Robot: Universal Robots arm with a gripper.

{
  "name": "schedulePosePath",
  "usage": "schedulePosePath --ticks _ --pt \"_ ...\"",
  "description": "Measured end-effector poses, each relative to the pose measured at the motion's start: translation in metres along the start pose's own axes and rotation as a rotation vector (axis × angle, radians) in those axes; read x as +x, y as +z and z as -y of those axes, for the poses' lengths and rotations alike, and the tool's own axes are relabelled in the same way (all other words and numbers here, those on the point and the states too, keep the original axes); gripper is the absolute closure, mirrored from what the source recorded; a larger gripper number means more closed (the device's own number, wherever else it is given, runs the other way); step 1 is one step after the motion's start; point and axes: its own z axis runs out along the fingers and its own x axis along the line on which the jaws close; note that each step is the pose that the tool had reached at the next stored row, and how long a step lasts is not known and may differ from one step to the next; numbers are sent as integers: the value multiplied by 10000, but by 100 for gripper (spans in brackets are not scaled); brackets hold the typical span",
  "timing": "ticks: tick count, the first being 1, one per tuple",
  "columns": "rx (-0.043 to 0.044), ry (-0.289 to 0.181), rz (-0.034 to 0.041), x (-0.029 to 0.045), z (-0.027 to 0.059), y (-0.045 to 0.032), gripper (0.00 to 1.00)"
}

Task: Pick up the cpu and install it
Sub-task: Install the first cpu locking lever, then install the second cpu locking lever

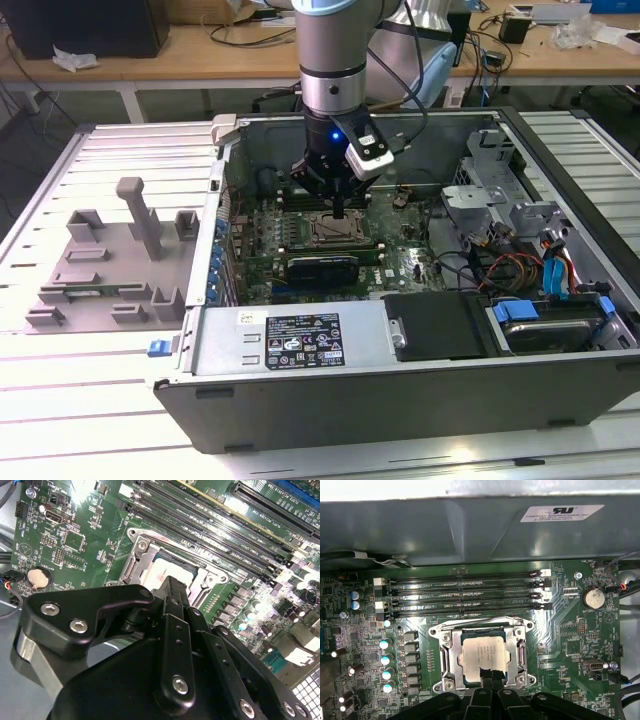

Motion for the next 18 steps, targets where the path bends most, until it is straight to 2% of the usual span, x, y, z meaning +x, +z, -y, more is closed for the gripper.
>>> schedulePosePath --ticks 15,18 --pt "-41 3 -2 0 0 0 89" --pt "-40 2 -3 -1 1 -19 89"
